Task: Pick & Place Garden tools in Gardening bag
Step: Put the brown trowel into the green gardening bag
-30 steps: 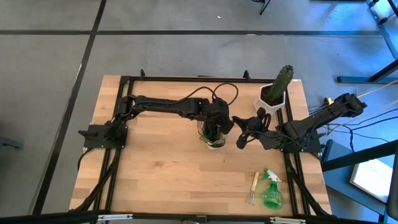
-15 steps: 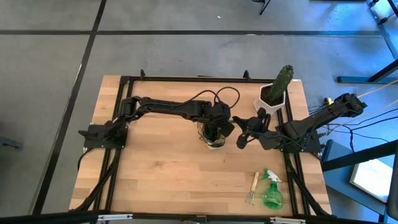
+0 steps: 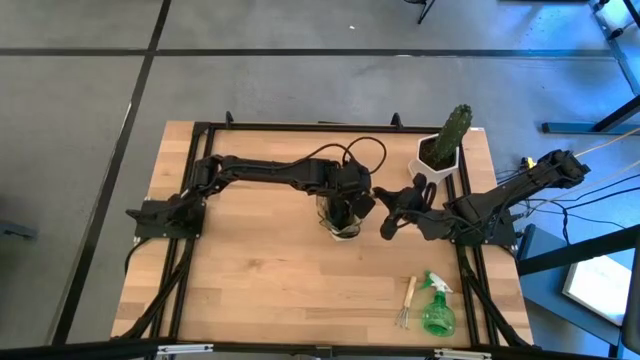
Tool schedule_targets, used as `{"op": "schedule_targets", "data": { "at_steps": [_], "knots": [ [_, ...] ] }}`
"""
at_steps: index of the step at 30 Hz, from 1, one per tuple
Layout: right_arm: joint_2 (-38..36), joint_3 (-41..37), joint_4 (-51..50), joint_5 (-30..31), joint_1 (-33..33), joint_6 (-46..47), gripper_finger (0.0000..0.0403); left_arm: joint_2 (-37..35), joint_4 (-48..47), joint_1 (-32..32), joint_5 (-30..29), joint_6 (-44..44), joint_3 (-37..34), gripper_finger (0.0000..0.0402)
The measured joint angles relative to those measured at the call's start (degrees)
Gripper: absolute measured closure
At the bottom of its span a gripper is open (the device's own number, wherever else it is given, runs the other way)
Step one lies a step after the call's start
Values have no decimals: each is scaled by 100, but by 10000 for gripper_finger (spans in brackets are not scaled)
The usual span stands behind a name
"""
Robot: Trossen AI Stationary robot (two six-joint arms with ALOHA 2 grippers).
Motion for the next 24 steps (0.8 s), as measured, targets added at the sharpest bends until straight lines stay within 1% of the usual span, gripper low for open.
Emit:
{"op": "schedule_targets", "data": {
  "at_steps": [4,6,13,16,20,24],
  "knots": [
    [0,0,432,-445,4,-259,403,0,-156,-25,-11,10,0,399],
    [8,1,562,-522,4,-410,403,0,-157,-44,29,15,0,399],
    [28,0,507,-482,4,-488,403,0,-164,-112,24,61,0,399],
    [161,2,593,-454,4,-597,403,0,-161,-112,26,100,0,399],
    [493,2,989,-422,4,-778,403,0,-215,-112,1,144,-4,399],
    [778,2,1454,-165,52,-1094,403,0,-254,-116,-10,185,-13,399]
  ]
}}
